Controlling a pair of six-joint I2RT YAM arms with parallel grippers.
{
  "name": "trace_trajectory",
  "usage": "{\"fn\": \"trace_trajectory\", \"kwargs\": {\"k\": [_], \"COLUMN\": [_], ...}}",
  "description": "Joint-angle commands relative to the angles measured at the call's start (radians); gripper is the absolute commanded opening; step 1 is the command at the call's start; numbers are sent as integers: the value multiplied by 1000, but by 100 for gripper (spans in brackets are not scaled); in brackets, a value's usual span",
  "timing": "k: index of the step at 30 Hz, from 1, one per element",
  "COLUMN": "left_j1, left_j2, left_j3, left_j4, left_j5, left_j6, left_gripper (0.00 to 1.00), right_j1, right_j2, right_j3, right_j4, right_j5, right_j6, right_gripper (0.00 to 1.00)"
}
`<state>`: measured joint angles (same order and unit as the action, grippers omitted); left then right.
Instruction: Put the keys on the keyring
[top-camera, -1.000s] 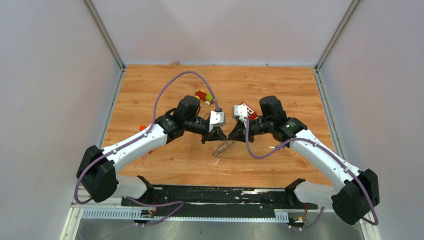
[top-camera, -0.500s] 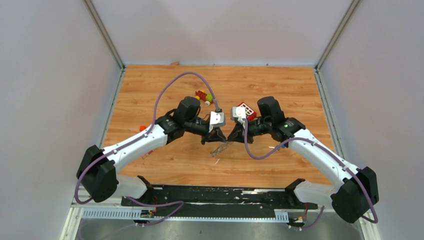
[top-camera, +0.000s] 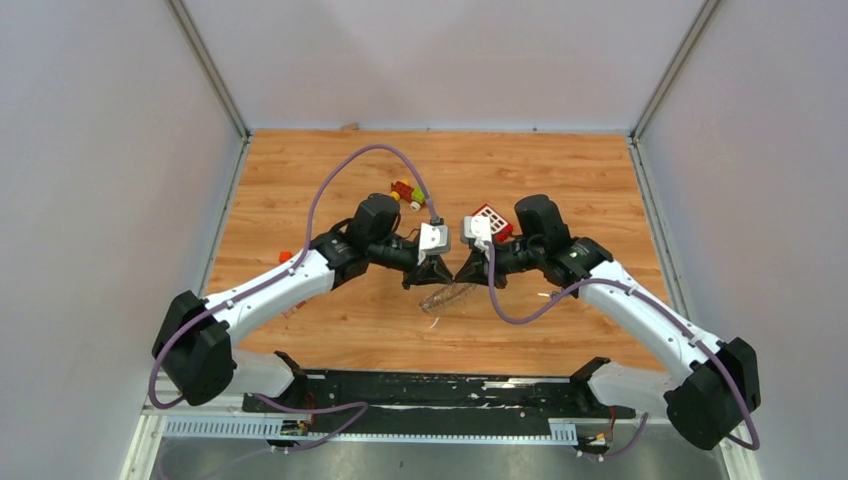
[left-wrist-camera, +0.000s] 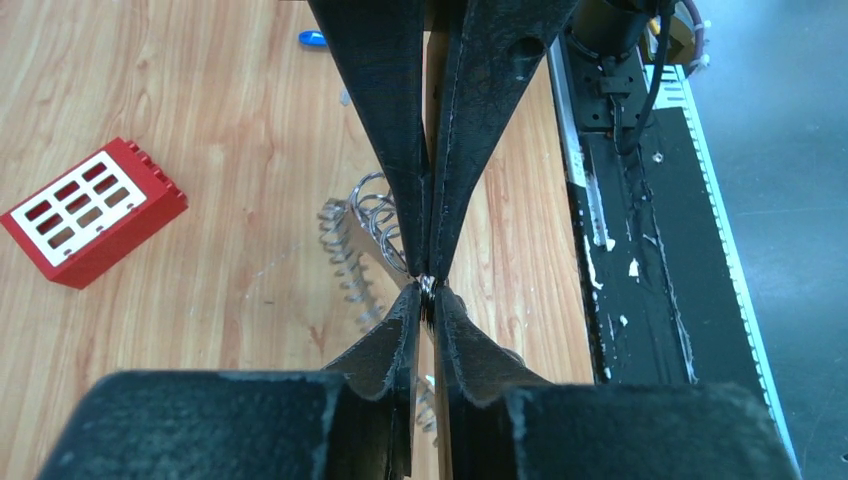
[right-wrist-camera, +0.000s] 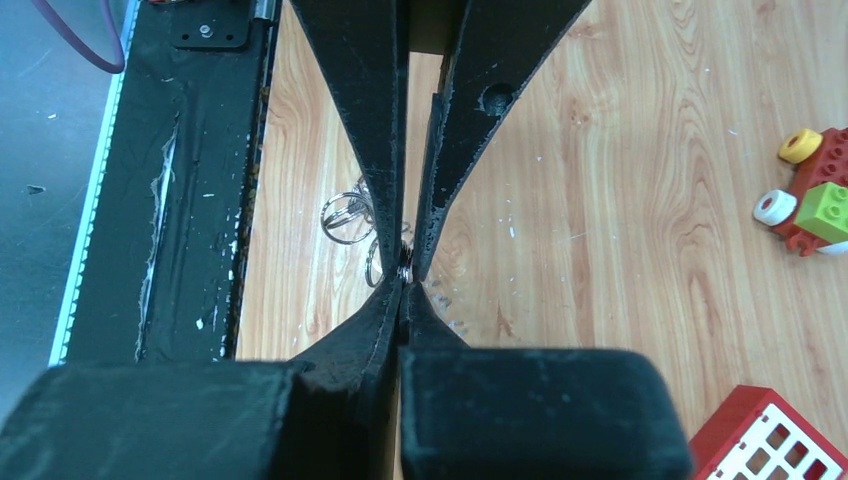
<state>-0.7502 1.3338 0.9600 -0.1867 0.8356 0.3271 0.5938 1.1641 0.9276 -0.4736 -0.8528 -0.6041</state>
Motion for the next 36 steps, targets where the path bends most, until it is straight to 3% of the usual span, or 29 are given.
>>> {"fn": "trace_trajectory", "kwargs": {"k": [1,10,18,23,36], "left_j1": [-13,-12,-8,-8,-8], "left_j2": [-56,-48,-71,-51,-33], "left_j3": [13,52,56,68,30], "left_j4": [59,-62,-70,-76,-12], "left_j5": [46,6,-74,-52,54], "left_j6": [39,161,248,319,334], "left_gripper": [18,34,34,32,29], "right_j1": [5,5,5,5,-8], "right_j2": [-42,-52,-88,-100,-109], "right_j3": [-12,-13,-9,-10,-12], "right_j4": [55,53,35,41,60], "right_j5": [40,47,23,8,-6], "right_j6": [-19,-31,-51,-43,-13], "right_gripper": [0,0,0,0,0]}}
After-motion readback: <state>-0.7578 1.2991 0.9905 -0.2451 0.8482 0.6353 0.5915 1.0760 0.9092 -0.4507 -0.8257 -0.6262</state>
